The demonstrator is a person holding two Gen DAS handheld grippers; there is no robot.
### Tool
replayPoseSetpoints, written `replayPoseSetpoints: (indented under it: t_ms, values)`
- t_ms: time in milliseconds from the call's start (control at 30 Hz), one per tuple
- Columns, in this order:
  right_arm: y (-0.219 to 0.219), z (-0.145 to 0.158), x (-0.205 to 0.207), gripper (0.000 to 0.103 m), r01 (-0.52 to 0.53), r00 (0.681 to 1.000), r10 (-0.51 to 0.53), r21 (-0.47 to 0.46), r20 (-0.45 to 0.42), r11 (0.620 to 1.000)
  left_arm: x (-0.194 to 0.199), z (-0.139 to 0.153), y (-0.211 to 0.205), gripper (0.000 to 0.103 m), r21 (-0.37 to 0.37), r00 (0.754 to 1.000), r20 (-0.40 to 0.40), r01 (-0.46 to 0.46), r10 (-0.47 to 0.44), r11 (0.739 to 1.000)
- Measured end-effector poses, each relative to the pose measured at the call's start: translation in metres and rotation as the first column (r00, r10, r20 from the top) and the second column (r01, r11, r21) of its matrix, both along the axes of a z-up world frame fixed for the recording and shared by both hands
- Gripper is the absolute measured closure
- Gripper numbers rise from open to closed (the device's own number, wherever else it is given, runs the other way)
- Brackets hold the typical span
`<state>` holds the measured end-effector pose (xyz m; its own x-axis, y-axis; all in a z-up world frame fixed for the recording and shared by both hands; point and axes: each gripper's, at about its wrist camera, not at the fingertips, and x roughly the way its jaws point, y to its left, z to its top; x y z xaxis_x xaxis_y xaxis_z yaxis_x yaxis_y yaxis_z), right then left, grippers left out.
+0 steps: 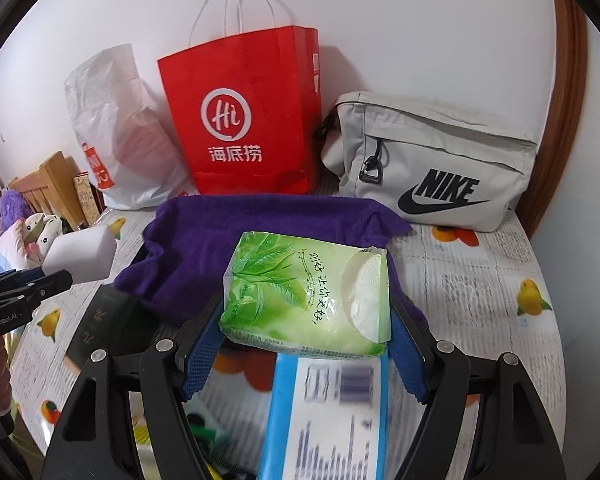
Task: Organize soft objects
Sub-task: 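Place the green pack on the purple towel with the right tool while the left tool carries the sponge over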
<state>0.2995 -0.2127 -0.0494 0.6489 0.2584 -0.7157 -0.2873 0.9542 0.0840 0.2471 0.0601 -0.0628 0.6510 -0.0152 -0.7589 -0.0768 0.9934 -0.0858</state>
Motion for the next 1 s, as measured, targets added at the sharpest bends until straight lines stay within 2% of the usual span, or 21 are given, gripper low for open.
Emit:
replayPoseSetpoints:
  t_ms: [433, 700, 867, 1000]
  values:
    - [0.002, -0.036, 0.068, 0.028, -0.003, 0.996, 0.001, -0.025, -0.084, 1.0, 0.071, -0.019, -0.001, 0.065, -0.001, 1.0, -0.021, 0.016, -0.016, 1.0]
    - [0.005, -0.063, 0.098, 0.028, -0.018, 0.987, 0.012, -0.038, -0.157, 0.999, 0.115, -0.038, 0.0, 0.065, -0.002, 0.998, -0.066, 0.022, -0.022, 1.0]
    - [0.008, -0.075, 0.113, 0.028, -0.04, 0.979, 0.021, -0.089, -0.203, 0.995, 0.138, -0.048, -0.001, 0.065, 0.001, 0.994, -0.103, 0.039, -0.038, 0.999]
    - [0.01, -0.081, 0.122, 0.028, -0.059, 0.971, 0.039, -0.079, -0.235, 0.995, 0.154, -0.058, 0.001, 0.065, -0.003, 0.991, -0.129, 0.037, -0.037, 0.999]
